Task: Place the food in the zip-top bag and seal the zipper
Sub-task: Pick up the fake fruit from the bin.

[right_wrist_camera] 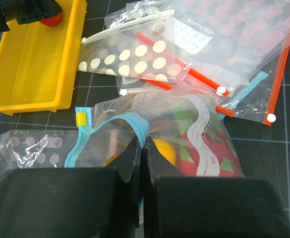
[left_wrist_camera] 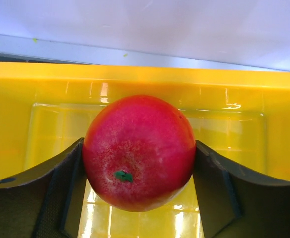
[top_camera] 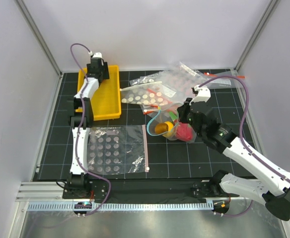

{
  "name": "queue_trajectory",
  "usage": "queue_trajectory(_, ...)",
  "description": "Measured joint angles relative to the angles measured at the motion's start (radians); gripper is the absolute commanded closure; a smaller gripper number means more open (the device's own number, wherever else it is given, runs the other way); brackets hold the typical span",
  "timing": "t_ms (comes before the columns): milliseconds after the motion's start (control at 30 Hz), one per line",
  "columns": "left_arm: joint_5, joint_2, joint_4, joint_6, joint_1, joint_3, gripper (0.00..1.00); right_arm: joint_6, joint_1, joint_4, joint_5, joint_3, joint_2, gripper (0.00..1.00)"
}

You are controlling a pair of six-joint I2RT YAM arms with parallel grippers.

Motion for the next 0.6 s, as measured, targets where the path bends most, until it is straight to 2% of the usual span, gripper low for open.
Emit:
queue_trajectory(33, 0.003, 0.0, 0.003, 0.002, 0.0, 0.0, 0.45, 0.0, 0.0, 0.0, 0.0, 0.0, 0.0, 0.99)
queue_trajectory(233, 0.005, -0.041, 0.068, 0.004, -0.001, -0.092, 0.58, 0.0, 0.0, 0.0, -0.002, 0.0, 0.0, 0.99)
queue_trajectory(433, -0.002, -0.209, 0.091, -0.052, -0.007, -0.327, 0.59, -0.001, 0.0, 0.003, 0.006, -0.002, -0.001, 0.99)
queue_trajectory(600, 0.011, -0.39, 0.082, -0.139, -0.022, -0.441, 0.6, -0.004, 0.0, 0.004, 0.01, -0.002, -0.001, 0.99)
